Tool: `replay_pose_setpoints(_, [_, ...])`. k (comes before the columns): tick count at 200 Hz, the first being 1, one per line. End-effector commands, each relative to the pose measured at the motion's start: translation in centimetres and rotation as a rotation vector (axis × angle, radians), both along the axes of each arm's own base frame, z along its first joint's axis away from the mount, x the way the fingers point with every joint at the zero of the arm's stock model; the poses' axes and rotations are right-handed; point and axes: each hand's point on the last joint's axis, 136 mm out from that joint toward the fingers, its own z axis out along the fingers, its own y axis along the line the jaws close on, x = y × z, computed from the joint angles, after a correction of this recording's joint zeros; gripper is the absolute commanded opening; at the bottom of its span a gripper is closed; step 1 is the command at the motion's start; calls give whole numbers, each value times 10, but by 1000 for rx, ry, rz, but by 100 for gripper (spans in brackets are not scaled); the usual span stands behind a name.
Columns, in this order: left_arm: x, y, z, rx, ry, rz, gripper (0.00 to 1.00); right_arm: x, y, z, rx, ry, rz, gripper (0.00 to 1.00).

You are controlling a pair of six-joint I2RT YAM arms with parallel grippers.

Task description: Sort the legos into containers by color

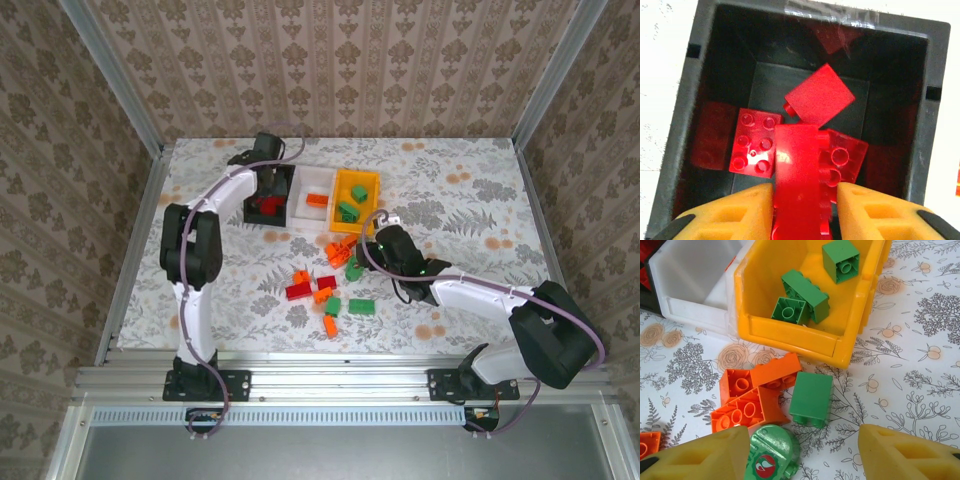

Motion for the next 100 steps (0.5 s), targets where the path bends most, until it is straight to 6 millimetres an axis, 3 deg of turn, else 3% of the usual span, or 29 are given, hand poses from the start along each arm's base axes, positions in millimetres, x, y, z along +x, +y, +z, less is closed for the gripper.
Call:
replay_pose_setpoints(1, [-2, 2, 29, -53, -42, -6, 57, 4, 9, 10, 1, -7, 22, 61])
replay_pose_setpoints(23, [-12, -6, 60, -115, -92, -59, 72, 4, 13, -7, -28, 40, 27, 63])
replay_pose_setpoints(45, [-34, -14, 96, -216, -166, -95, 76, 6, 19, -21, -56, 93, 31, 65])
replay_pose_setpoints(61, [-60, -23, 108, -291, -207, -122, 77, 6, 25, -31, -81, 129, 40, 66])
replay_pose_setpoints(78, [-95, -33, 100, -344, -213, -133, 78, 4, 33, -39, -96, 156, 60, 68])
replay_pose_setpoints(95, [-132, -38, 71, -413, -165, -119, 78, 2, 43, -48, -111, 190, 90, 74])
replay_pose_setpoints(100, [-149, -52, 63, -442, -147, -152, 79, 1, 45, -52, -116, 207, 99, 79])
